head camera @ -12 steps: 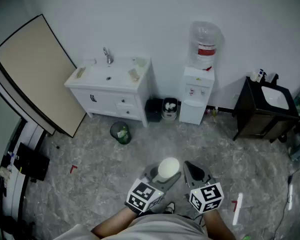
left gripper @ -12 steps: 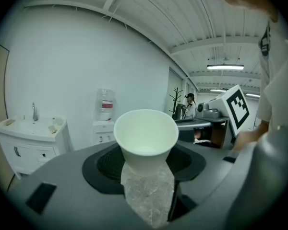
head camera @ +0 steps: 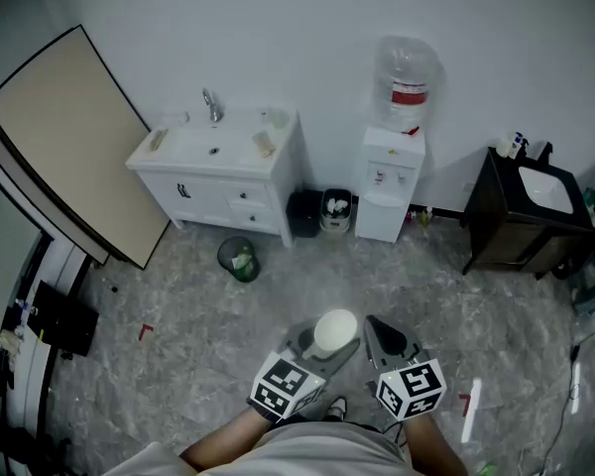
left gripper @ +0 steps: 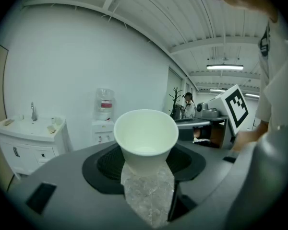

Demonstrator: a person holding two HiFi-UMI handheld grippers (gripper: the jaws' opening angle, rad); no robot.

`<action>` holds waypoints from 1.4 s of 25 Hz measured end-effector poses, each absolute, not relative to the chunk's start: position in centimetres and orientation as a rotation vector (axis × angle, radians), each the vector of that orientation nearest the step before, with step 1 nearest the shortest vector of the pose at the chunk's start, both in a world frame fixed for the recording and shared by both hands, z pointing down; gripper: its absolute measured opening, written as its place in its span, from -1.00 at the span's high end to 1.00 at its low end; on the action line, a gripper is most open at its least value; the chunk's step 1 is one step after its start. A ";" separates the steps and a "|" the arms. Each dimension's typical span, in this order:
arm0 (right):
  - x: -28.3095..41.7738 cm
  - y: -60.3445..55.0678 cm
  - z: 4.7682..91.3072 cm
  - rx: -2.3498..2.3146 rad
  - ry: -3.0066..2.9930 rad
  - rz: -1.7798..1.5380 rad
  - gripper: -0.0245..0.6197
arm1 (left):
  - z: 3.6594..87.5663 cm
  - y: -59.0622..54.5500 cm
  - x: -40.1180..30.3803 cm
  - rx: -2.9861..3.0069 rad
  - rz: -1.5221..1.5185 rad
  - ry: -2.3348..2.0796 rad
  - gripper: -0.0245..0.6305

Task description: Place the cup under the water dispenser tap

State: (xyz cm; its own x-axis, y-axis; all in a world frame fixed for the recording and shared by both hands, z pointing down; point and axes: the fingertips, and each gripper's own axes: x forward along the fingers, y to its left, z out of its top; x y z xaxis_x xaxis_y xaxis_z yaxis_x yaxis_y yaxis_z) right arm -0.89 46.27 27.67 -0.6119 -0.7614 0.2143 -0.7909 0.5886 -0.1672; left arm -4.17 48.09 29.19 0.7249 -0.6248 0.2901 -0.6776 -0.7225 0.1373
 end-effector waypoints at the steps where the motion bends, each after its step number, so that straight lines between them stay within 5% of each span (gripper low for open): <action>1: -1.0 46.2 27.6 1.317 -2.704 0.391 0.87 | 29.2 48.1 -4.2 2.693 0.331 -1.034 0.15; 21: 3.8 42.4 27.5 1.399 -2.723 0.404 0.87 | 30.2 42.9 -0.8 2.696 0.374 -1.042 0.15; 35: 2.2 25.4 28.5 1.522 -2.649 0.417 0.87 | 32.6 25.3 -2.4 2.763 0.421 -0.937 0.15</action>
State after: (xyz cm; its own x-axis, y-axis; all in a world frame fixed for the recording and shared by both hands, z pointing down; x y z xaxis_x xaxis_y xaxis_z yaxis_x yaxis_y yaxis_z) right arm 2.16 25.41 28.51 -0.5115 -0.8394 0.1837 -0.8552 0.4766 -0.2035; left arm -2.41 25.33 32.59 0.7595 -0.5627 0.3264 -0.6176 -0.7813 0.0903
